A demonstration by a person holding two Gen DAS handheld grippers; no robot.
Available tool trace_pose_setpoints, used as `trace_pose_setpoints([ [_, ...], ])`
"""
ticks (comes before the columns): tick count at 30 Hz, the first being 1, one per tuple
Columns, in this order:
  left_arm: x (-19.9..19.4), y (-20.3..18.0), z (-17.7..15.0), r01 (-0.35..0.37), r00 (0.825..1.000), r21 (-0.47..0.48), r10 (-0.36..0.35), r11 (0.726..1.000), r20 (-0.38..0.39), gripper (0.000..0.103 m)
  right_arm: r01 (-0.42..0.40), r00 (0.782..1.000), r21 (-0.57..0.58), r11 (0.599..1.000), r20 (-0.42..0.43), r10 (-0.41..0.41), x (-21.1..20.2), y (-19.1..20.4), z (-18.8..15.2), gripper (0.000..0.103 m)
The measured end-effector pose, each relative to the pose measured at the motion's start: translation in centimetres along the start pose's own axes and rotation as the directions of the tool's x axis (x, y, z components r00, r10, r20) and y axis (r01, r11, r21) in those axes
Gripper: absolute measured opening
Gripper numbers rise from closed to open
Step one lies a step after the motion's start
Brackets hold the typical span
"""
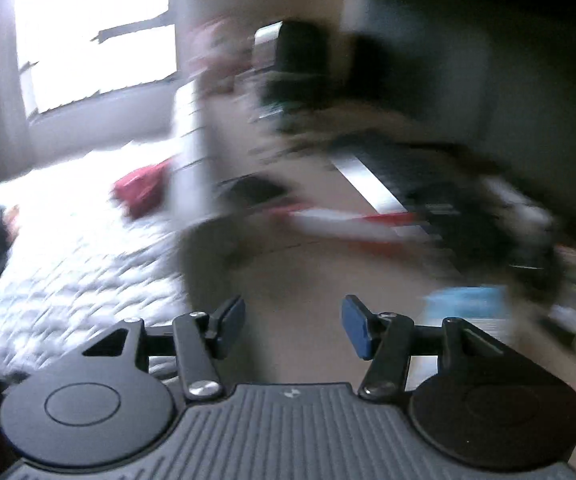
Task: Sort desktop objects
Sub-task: 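Lower the left gripper to the floor and grasp the gold star-topped toy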
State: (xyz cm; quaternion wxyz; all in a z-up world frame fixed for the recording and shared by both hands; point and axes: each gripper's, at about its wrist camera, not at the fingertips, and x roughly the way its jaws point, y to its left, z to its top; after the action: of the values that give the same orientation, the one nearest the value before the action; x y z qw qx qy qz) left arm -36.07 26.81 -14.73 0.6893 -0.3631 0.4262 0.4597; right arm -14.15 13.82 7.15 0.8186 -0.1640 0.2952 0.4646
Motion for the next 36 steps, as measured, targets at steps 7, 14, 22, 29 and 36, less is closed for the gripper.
trace_pose_setpoints([
  [7, 13.2, 20.8, -5.2, -0.241, 0.961, -0.304, 0.184, 0.922, -0.205, 0.096, -0.152, 0.951, -0.134, 0.979, -0.29, 0.108, 10.8, 13.0, -7.1, 0.054],
  [14, 25.9, 40.1, -13.3, -0.567, 0.821, -0.658, 0.408, 0.495, -0.4, 0.089, -0.154, 0.908, -0.278, 0.948, -0.417, 0.025, 19.2, 17.2, -16.7, 0.054],
  [22, 37.8, 50.4, -23.4, -0.675, 0.703, -0.676, 0.537, 0.296, -0.467, 0.082, -0.127, 0.855, -0.479, 0.868, -0.497, -0.149, 28.6, 17.6, -27.6, 0.054],
  [29, 41.5, 53.0, -27.2, -0.574, 0.744, -0.804, 0.511, 0.158, -0.431, 0.077, -0.138, 0.804, -0.616, 0.775, -0.527, -0.276, 32.1, 17.5, -32.6, 0.054],
  [36, 43.0, 52.8, -26.7, -0.628, 0.731, -0.731, 0.524, 0.268, -0.436, 0.051, -0.149, 0.819, -0.643, 0.752, -0.505, -0.27, 32.3, 18.1, -33.3, 0.054],
])
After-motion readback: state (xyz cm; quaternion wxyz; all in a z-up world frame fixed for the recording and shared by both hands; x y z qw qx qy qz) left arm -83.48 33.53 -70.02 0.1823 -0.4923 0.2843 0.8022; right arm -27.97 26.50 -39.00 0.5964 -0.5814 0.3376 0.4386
